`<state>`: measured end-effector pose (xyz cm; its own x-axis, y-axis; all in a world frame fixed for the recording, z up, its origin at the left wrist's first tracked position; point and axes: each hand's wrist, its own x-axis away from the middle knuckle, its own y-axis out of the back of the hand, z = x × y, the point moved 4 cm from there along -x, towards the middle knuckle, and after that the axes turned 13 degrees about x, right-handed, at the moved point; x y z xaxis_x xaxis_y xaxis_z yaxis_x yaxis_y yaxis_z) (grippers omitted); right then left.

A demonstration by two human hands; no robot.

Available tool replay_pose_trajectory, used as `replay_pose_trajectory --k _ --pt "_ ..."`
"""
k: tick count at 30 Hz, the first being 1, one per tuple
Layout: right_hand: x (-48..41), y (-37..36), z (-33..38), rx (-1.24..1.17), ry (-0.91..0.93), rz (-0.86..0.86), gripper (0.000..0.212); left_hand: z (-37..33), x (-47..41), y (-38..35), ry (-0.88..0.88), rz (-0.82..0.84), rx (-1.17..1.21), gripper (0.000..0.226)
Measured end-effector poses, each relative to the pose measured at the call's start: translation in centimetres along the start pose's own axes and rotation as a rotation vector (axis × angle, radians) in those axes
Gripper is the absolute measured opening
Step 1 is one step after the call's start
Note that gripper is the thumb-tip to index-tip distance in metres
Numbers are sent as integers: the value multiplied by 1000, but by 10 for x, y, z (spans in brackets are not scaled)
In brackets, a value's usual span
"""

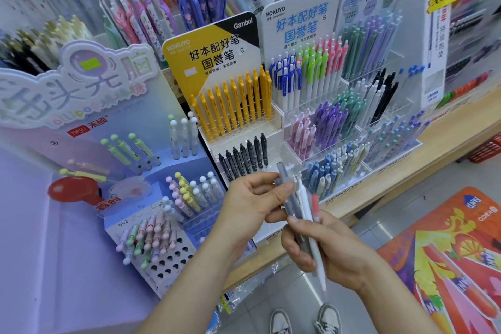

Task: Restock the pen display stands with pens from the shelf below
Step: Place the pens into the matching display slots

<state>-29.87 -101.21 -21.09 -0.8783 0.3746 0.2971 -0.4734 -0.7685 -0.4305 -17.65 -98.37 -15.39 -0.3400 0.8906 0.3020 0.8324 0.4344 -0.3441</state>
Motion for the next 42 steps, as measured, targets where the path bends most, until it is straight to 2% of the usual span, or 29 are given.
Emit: replay_pose_trajectory --k 2,6,10,15,19,21,22,25,27,31,34,35,37,42 --pt "1 0 1 14 -3 4 38 2 -2 6 -16 -34 28 10" --pt "1 2 -1 25 -17 -47 38 0 -6 16 -65 -48 70 24" --pt "2 3 -1 74 -5 -78 31 -12 -10 22 -152 -77 94 21" --pt "12 14 9 205 -2 -150 26 -39 -23 23 -233 -58 423 20" --pt "29 33 22 173 28 -282 31 -62 -36 10 -257 7 639 27" --pt "40 46 31 140 67 -344 30 -65 -41 -7 -231 59 526 20" --pt "45 53 37 128 90 -373 31 -64 -42 -20 -224 87 401 14" --pt "61 77 56 101 167 -429 29 -55 -44 -71 -268 156 -117 21" --pt "73 95 69 119 216 -435 20 -49 -48 -110 -325 159 -261 17" --pt "105 146 97 197 258 -481 23 -35 -69 -177 -332 133 -174 4" --pt "131 198 123 290 297 -611 36 -27 -89 -229 -349 136 -161 4" --pt "140 216 131 297 310 -661 36 -24 -95 -247 -353 140 -160 4" --pt "155 250 147 247 323 -721 23 -21 -106 -282 -364 143 -148 10" --pt "174 312 182 113 273 -561 16 -19 -132 -350 -393 176 -168 13"
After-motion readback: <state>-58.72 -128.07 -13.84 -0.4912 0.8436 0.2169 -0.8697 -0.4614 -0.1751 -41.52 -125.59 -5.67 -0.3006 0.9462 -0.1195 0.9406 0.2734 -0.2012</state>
